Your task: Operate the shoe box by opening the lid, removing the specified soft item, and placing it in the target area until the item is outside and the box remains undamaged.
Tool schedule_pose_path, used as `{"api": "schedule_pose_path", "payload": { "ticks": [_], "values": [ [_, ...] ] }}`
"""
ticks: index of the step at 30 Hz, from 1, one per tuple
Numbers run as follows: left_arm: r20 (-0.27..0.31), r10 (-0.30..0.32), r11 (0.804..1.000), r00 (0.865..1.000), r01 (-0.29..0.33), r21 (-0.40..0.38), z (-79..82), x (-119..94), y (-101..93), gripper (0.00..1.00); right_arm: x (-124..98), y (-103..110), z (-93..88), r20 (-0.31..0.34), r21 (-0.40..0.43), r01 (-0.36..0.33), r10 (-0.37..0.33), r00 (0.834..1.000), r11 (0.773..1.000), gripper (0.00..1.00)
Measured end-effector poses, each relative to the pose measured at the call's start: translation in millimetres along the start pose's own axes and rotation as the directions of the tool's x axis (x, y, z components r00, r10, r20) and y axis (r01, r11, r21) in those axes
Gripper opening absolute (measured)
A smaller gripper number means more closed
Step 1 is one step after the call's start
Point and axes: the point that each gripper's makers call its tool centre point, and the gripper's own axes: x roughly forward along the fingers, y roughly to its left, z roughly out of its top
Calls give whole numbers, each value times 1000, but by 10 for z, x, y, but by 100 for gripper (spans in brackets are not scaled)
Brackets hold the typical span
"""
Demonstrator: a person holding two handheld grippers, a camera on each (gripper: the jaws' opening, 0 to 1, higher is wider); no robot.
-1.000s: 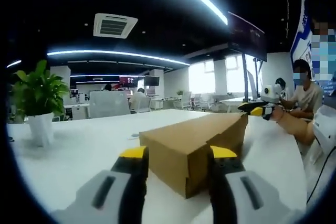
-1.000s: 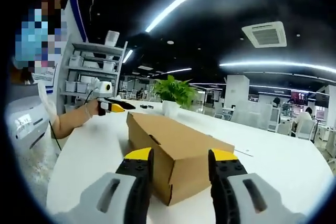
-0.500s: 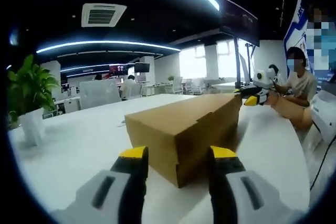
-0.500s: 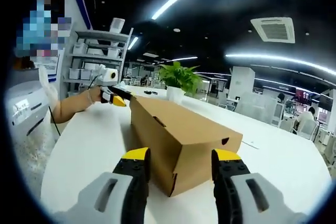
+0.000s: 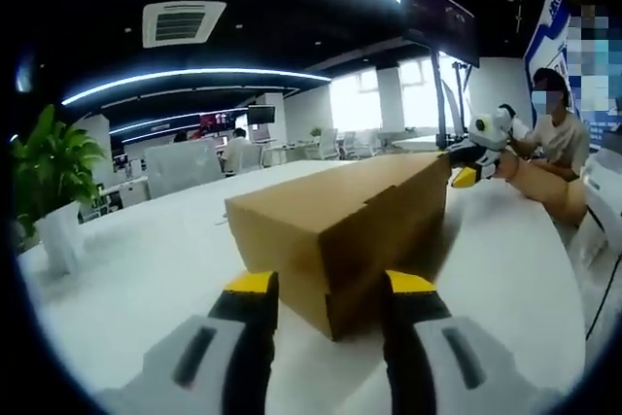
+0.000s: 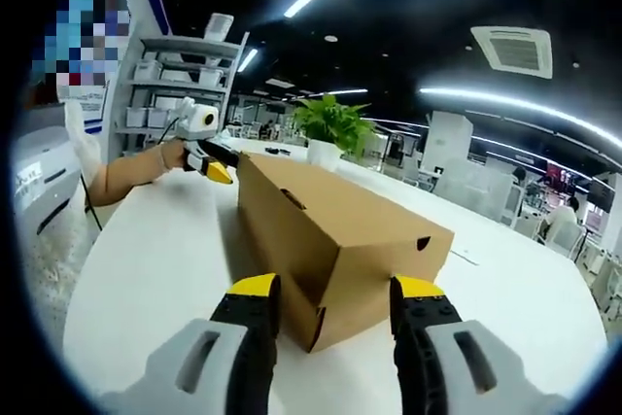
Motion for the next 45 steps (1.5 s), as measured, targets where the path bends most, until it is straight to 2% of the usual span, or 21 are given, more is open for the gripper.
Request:
{"api": "schedule_pose_path", "payload": {
  "ticks": [13,24,39,45],
  "values": [
    [12,27,1000,1000,-27,10,-4,15,48,35,27,-47,-58,-16,17,34,-34,999,999,41],
    [30,30,999,999,-31,10,34,8,48,35,22,-56,-50,-9,34,40,-40,999,999,40],
    [80,27,1000,996,-28,6,147,-33,25,34,-26,-62,63,27,12,62,-63,998,998,40],
    [122,27,1000,992,-27,-8,234,-66,18,34,-58,-79,137,56,8,75,-75,996,997,39]
  ]
}}
